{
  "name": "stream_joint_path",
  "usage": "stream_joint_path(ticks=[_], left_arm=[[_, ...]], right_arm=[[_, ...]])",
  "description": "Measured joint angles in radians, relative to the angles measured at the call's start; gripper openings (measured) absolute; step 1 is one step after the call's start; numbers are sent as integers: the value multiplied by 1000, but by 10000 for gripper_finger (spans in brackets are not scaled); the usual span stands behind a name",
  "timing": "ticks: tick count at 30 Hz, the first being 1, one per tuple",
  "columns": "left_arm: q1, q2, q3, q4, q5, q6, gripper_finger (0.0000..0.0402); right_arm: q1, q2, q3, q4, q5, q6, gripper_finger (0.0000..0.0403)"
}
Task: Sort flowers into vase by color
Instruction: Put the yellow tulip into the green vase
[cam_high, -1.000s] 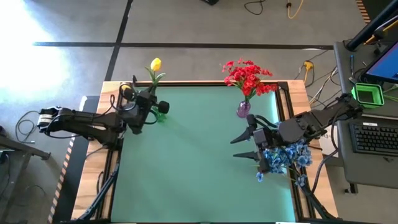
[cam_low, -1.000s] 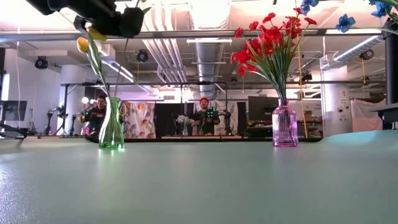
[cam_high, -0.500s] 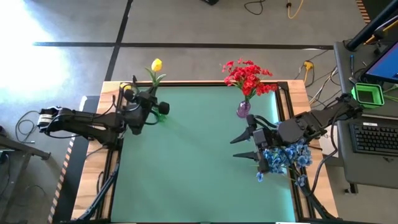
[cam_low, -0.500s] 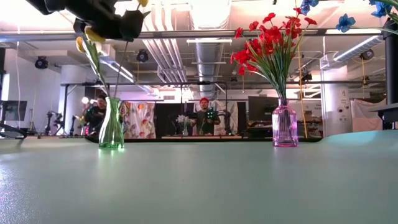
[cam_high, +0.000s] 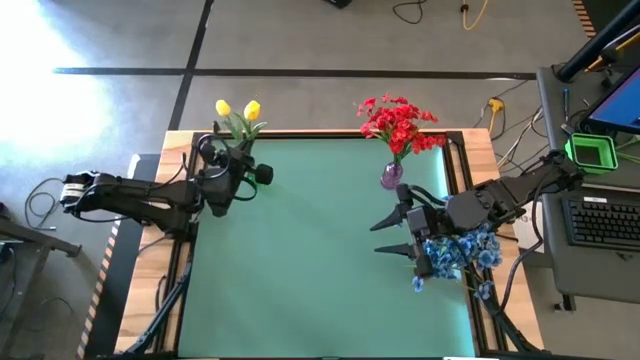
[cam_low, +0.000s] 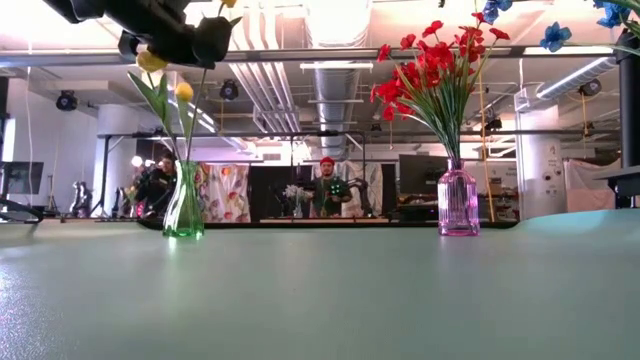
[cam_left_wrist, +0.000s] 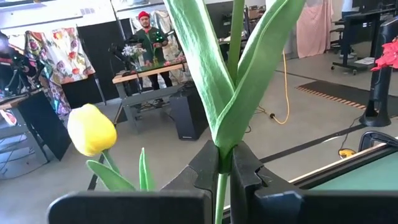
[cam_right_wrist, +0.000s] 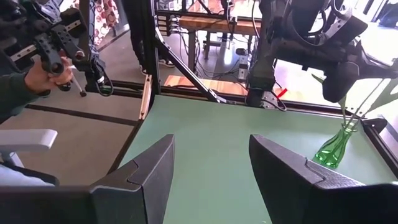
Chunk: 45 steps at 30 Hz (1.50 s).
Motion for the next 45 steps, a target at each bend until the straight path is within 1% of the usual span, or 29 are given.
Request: stream_joint_path(ticks=[5,10,16,23,31,35,41,45], left_arm=[[0,0,0,-1,0,-2,0],[1,0,0,0,0,-41,0],[2,0,1,0,0,-23,0],[34,0,6,62,0,-50,0],[102,-1,45,61,0,-68,0],[109,-1,45,52,0,-68,0],[109,-1,43,40,0,19,0],[120,-1,43,39,1,15,0]], right_arm=[[0,0,0,0,0,0,199],[0,0,0,0,0,0,199],[0,0,0,0,0,1,199],[0,0,0,0,0,1,199],[0,0,0,0,0,0,199],[0,0,0,0,0,1,199],[0,0,0,-2,0,0,199],[0,0,0,-2,0,-1,199]])
